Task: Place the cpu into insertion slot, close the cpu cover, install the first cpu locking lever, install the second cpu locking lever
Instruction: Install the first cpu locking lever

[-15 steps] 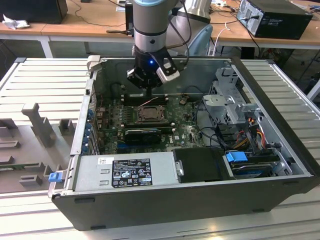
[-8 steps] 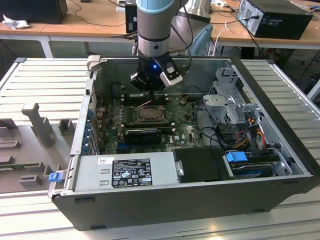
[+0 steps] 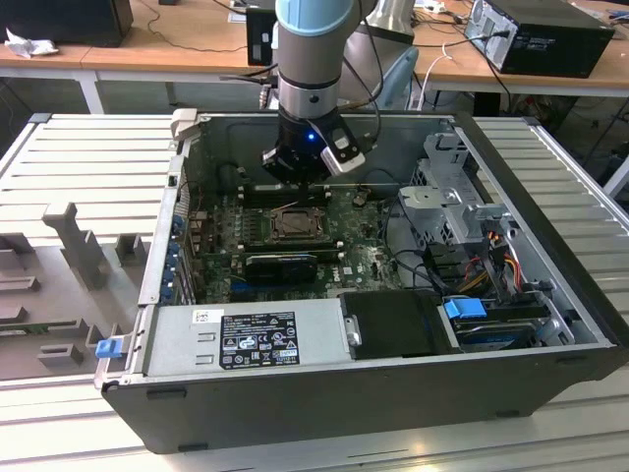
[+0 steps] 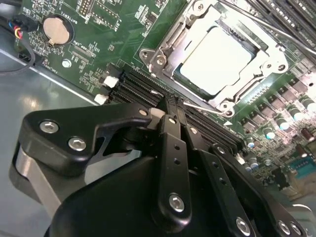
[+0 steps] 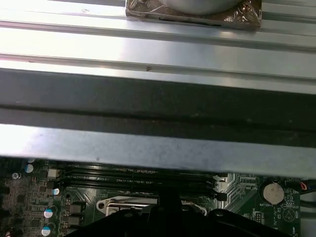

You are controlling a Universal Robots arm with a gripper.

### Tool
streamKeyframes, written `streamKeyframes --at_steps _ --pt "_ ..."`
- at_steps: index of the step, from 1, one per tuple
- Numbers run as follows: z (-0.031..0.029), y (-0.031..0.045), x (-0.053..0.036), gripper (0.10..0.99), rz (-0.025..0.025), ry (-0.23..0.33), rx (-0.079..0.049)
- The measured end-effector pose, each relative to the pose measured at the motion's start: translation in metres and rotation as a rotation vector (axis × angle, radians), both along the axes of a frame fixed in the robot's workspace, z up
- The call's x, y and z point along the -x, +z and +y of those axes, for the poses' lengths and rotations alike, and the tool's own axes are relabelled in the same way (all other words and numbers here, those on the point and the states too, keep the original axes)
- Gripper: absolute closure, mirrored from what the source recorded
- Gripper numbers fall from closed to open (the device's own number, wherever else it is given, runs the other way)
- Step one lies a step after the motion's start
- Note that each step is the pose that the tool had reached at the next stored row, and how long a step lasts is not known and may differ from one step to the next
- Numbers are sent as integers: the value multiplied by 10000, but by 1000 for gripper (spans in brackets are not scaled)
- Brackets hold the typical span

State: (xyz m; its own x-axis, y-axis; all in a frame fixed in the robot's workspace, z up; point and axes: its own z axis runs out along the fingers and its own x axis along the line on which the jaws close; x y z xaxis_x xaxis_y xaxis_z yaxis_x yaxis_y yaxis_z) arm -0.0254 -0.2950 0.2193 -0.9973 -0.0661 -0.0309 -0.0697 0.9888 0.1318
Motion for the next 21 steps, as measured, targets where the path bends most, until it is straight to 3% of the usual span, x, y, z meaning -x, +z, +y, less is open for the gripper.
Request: streamKeyframes --at_steps 13,19,21 --pt "10 -150 -38 980 1 38 176" --pt "15 -169 -39 980 -2 46 285" --pt "15 -130 -38 980 1 48 291"
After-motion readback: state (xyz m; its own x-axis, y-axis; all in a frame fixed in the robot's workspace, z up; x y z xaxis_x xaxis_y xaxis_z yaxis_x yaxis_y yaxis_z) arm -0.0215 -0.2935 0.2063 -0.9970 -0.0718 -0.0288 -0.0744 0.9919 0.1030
